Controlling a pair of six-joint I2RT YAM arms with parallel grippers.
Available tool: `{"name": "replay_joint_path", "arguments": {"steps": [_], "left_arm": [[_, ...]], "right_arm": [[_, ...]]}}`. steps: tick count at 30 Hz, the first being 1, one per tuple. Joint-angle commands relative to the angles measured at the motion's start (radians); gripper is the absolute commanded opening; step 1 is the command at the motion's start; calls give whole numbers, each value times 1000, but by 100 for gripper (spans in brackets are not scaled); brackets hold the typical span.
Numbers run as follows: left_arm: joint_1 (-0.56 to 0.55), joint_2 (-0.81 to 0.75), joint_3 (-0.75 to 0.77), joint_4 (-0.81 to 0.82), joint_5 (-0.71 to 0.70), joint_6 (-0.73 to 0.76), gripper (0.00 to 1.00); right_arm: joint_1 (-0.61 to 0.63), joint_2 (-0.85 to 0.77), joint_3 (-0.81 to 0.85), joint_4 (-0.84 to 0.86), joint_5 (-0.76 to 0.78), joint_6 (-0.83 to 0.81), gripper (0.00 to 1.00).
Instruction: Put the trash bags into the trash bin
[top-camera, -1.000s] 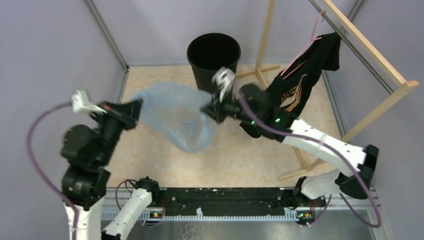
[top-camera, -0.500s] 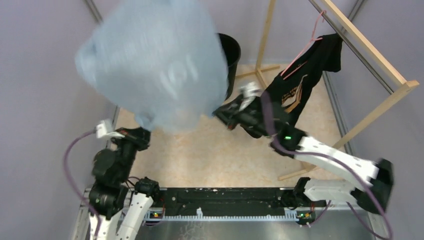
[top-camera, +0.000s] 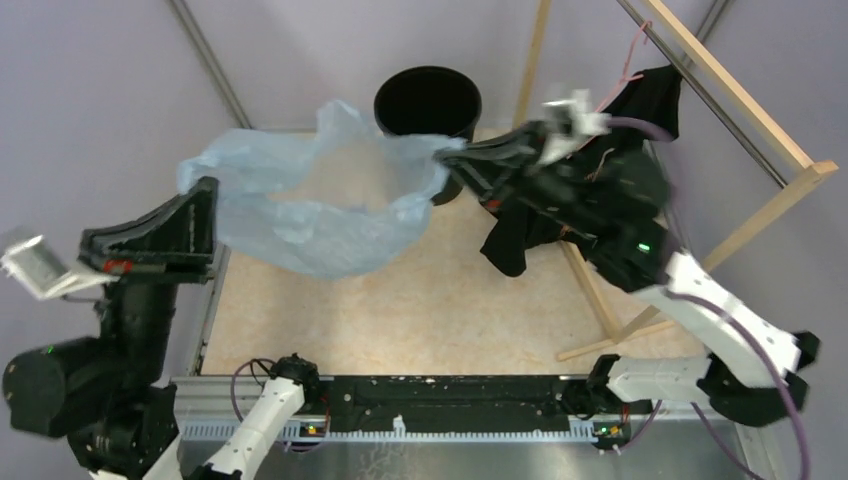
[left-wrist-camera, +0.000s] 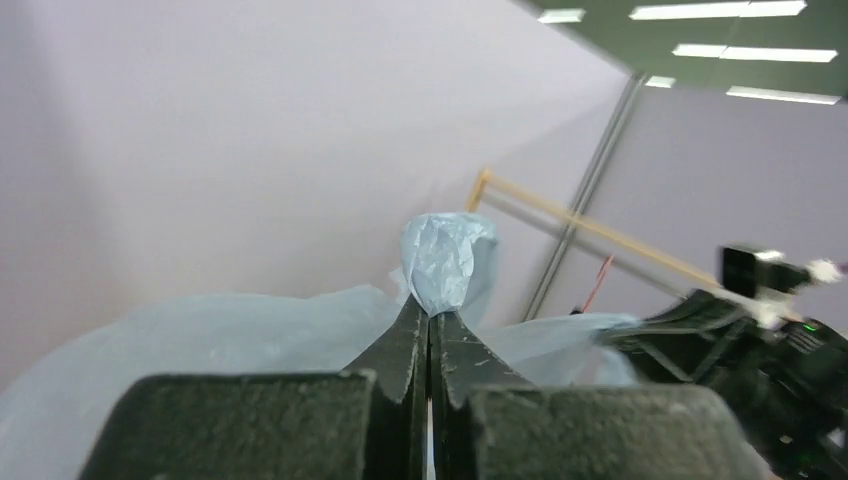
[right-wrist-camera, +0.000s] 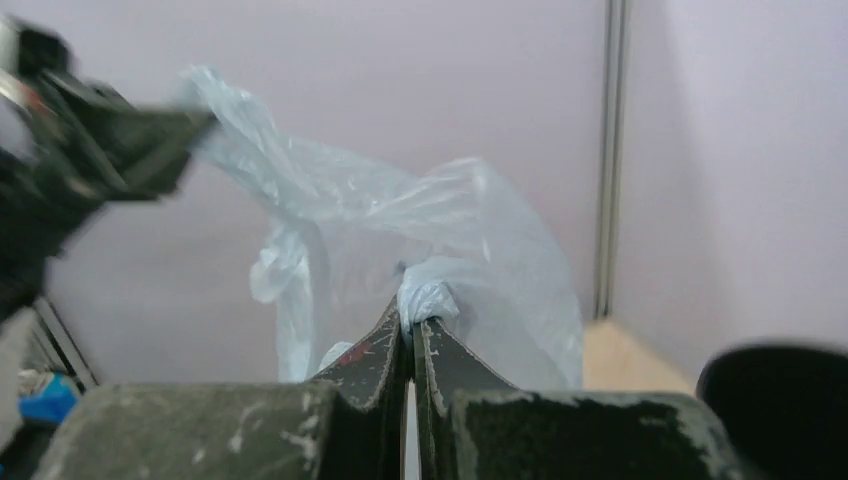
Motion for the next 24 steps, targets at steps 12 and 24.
{"name": "replay_joint_path", "arguments": {"steps": [12, 24], "left_arm": [[-1, -322, -721, -344, -294, -275, 0], [-1, -104, -105, 0, -76, -28, 0]], "right_arm": [[-10, -82, -658, 150, 34, 182, 0], [-10, -235, -141, -56, 49, -63, 0]]}}
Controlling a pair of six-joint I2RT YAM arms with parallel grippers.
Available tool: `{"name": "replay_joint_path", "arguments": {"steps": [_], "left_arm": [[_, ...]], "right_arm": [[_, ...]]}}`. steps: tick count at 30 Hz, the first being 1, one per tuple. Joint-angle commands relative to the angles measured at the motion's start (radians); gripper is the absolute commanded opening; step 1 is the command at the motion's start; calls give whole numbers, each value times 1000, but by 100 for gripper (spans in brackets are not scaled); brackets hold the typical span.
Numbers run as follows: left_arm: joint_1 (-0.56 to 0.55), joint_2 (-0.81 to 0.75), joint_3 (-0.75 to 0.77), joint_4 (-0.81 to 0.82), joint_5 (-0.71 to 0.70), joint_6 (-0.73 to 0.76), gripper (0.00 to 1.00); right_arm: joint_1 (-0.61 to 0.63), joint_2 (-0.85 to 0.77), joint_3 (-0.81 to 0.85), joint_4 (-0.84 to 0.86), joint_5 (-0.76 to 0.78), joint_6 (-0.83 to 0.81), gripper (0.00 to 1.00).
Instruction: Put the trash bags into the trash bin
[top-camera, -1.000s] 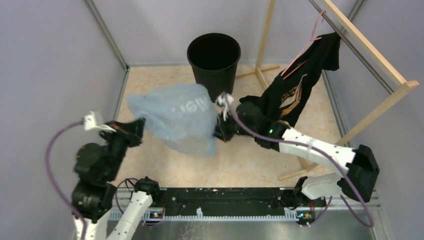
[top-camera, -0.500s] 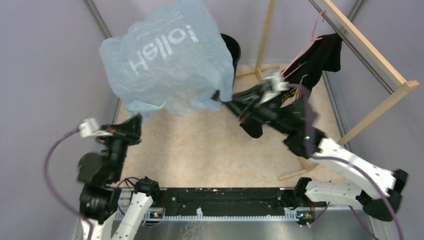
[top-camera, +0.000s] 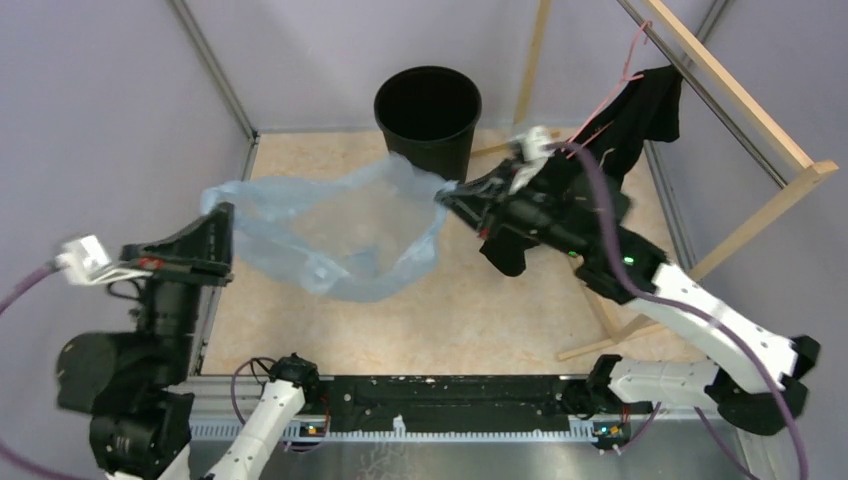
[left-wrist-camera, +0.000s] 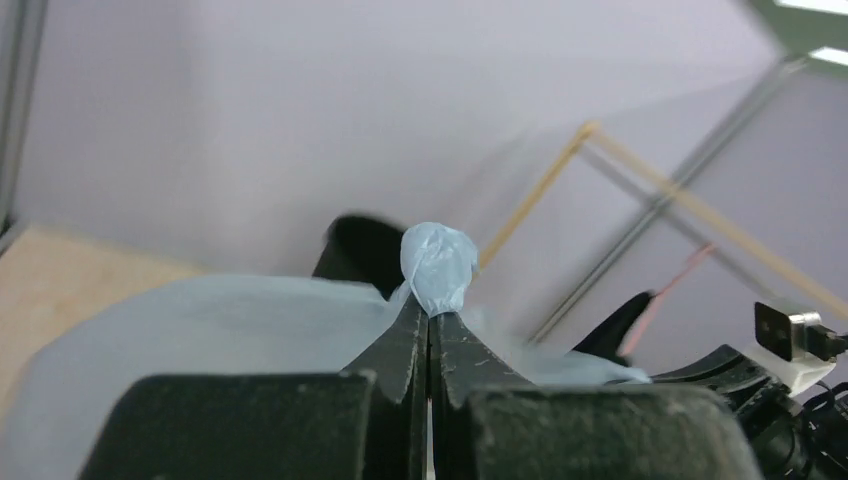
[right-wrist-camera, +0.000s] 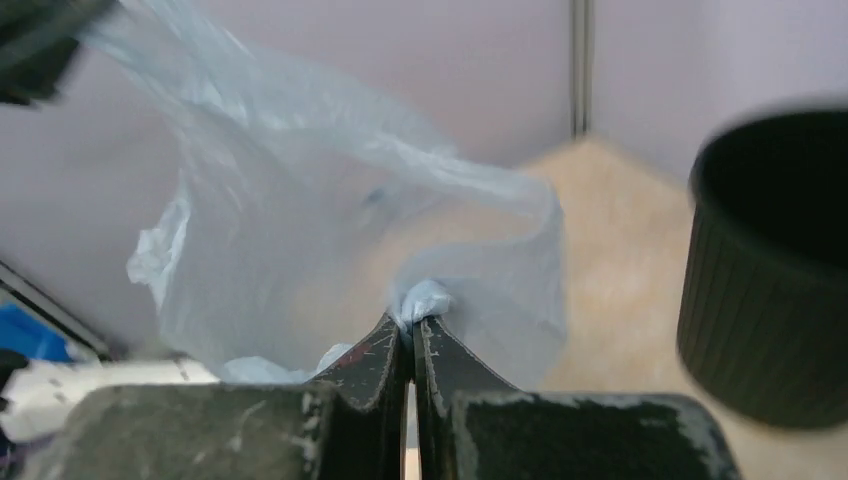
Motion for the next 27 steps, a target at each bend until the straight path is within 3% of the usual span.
{"name": "replay_joint_path", "arguments": {"steps": [1, 5, 7, 9, 12, 15, 21, 24, 27], "left_arm": [[0, 4, 86, 199, 126, 55, 0], [-1, -141, -212, 199, -37, -79, 0], [-1, -174, -345, 29, -130, -220, 0], [-3, -181, -450, -198, -165, -351, 0], [-3, -195, -511, -273, -134, -386, 0], [-3, -212, -463, -206, -152, -332, 0], [-3, -109, -239, 29, -129, -150, 0], [-3, -56, -189, 164, 37, -80, 0], [-1, -28, -261, 335, 308, -72, 0]], "right_arm": [[-5, -177, 73, 106, -26, -72, 0], [-5, -230, -142, 198, 67, -39, 1], [-5, -178, -194, 99, 103, 40, 0], [-5, -114, -248, 26, 47, 144, 0], [-5, -108, -397, 113, -60, 260, 0], [-5, -167, -458, 158, -20, 272, 0], [-5, -145, -192, -50, 97, 24, 0], [-5, -135, -107, -49, 97, -33, 0], [-5, -142, -125, 11, 69, -30, 0]]}}
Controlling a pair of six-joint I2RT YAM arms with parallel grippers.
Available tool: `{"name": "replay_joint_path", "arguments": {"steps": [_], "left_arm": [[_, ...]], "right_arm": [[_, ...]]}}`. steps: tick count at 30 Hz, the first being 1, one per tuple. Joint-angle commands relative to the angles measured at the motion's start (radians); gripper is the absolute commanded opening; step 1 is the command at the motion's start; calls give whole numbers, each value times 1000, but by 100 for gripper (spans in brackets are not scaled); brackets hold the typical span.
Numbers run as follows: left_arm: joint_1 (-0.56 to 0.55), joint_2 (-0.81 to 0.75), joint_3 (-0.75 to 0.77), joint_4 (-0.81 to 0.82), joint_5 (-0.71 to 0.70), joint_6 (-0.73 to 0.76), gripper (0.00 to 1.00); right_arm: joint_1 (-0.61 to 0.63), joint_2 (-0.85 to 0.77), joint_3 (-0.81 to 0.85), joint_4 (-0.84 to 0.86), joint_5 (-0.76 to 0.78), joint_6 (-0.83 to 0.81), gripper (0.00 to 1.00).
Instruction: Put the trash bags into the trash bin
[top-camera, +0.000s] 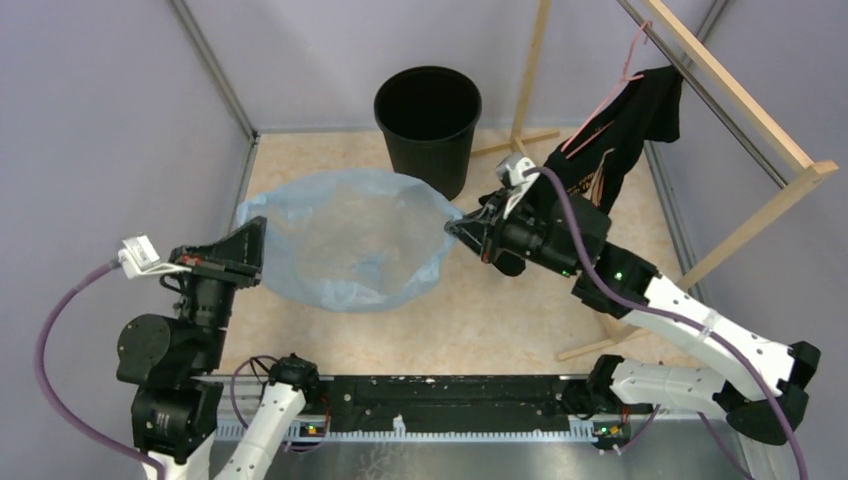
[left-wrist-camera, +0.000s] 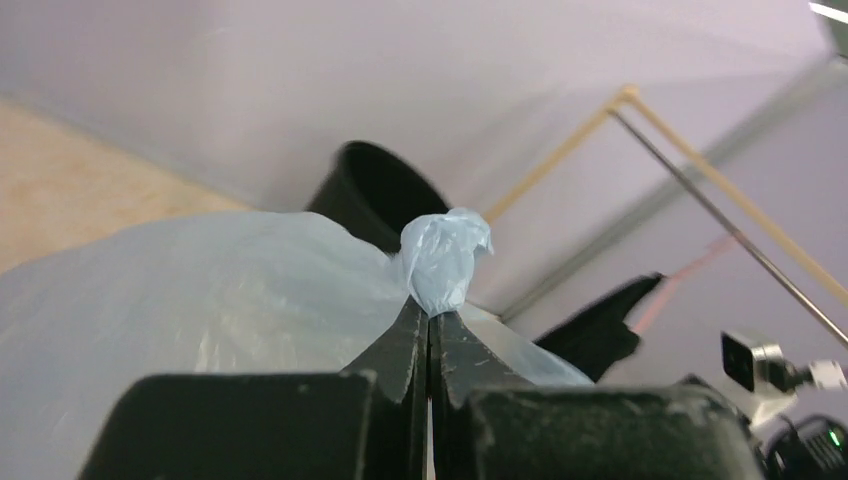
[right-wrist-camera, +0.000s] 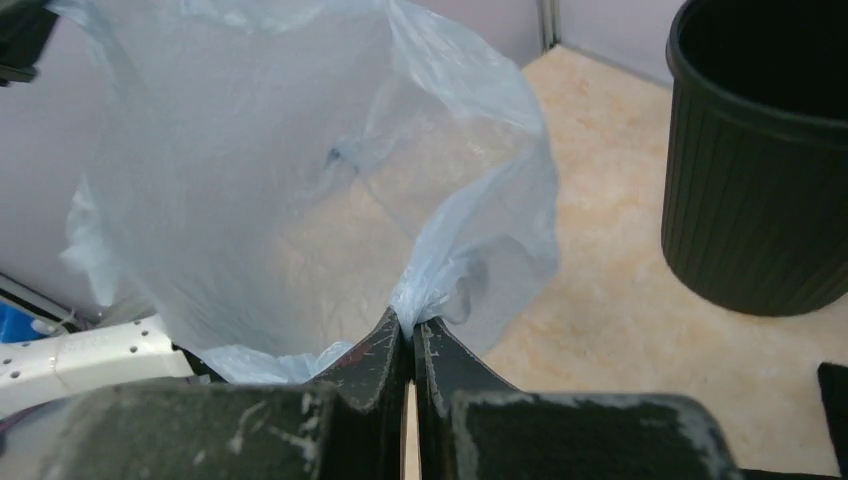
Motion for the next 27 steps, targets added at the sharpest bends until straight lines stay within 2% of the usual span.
{"name": "replay_joint_path", "arguments": {"steps": [1, 5, 7, 10, 17, 23, 27], "left_arm": [[-1, 77, -107, 321, 423, 55, 0], [-1, 114, -288, 558, 736, -132, 0], [-2, 157, -342, 604, 820, -214, 0], [-4, 199, -395, 629, 860, -265, 0], [-77, 250, -411, 665, 809, -281, 0], [-320, 320, -404, 694, 621, -243, 0], [-385, 364, -428, 736, 561, -256, 0]], "right_arm": [[-4, -25, 1, 68, -10, -57, 0], [-4, -22, -62, 137, -53, 9, 0], [-4, -23, -83, 159, -68, 35, 0], [-4, -21, -116, 202, -82, 71, 1], [-4, 3, -150, 234, -95, 115, 2], [-4, -21, -174, 272, -48, 150, 3], [-5, -35, -225, 375, -75, 213, 4]]}}
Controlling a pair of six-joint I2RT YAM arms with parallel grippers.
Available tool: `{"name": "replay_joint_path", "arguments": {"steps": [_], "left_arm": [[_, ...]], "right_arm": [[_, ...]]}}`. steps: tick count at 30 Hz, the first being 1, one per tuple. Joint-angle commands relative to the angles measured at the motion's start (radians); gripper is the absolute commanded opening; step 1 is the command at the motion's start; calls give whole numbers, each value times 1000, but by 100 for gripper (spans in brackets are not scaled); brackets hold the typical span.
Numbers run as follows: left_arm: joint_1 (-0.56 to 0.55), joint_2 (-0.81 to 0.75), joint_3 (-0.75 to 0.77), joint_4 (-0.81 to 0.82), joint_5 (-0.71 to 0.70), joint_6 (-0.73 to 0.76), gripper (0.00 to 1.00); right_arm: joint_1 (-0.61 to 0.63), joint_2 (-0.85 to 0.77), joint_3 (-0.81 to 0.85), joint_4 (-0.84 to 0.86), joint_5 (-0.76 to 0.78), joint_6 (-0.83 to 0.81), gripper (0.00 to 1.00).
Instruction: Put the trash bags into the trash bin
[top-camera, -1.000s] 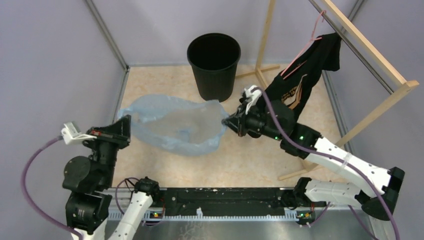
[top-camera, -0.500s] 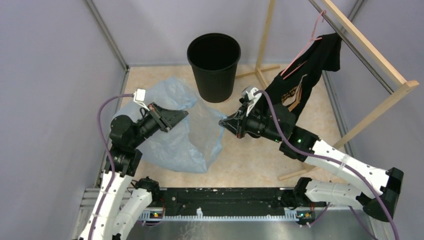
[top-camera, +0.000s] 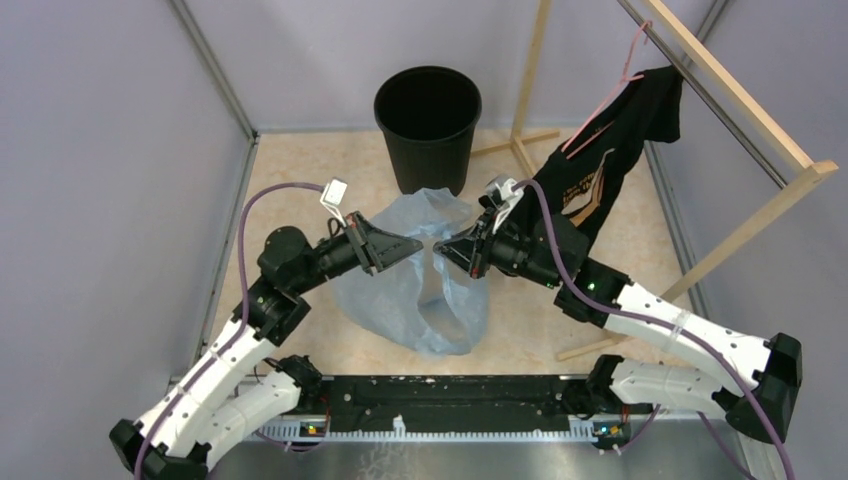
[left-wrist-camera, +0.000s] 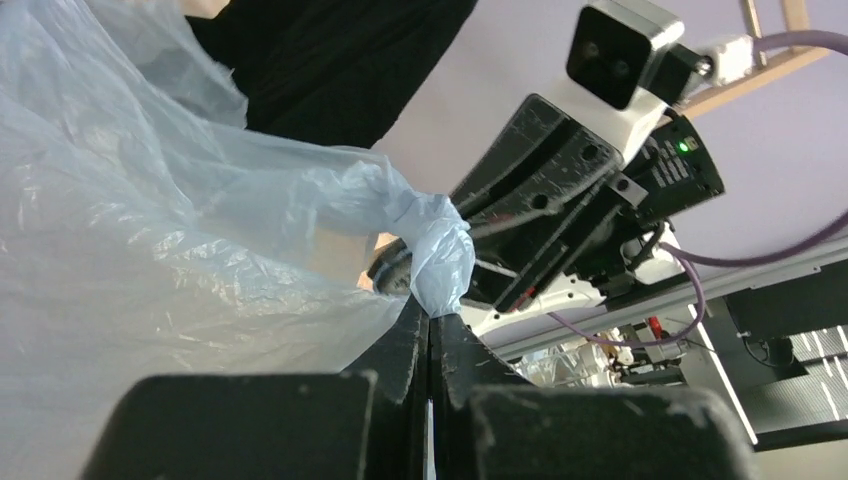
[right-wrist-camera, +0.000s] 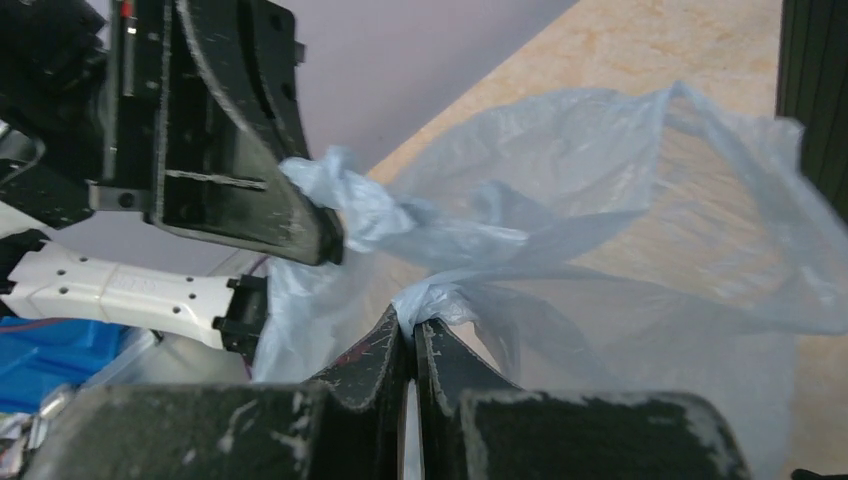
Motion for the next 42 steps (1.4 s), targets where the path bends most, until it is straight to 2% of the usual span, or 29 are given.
{"name": "replay_joint_path", "arguments": {"steps": [1, 9, 13, 16, 19, 22, 27, 34, 37, 42], "left_arm": [[-47, 36, -2, 102, -110, -2, 0], [-50, 66, -5, 96, -127, 4, 0], [-49, 81, -8, 103, -127, -3, 0], [-49, 89, -4, 103, -122, -2, 0], [-50, 88, -7, 105, -121, -5, 0], [-49, 89, -12, 96, -124, -8, 0], [-50, 84, -13, 79, -131, -8, 0], [-50, 85, -10, 75, -135, -10, 0], [-51, 86, -10, 67, -136, -10, 0], [-51, 97, 3, 61, -135, -6, 0]], "right_arm": [[-4, -32, -49, 165, -25, 86, 4], [-4, -13, -90, 257, -73, 141, 12], [-4, -6, -97, 274, -76, 147, 21], [-4, -5, -99, 277, -66, 146, 36], [-4, 11, -86, 257, -62, 126, 62], [7, 49, -35, 186, -51, 46, 73], [101, 120, 95, -7, 114, -92, 76], [238, 204, 189, -131, 548, -117, 73], [282, 231, 215, -132, 683, -154, 69], [352, 286, 261, -129, 824, -208, 66]]}}
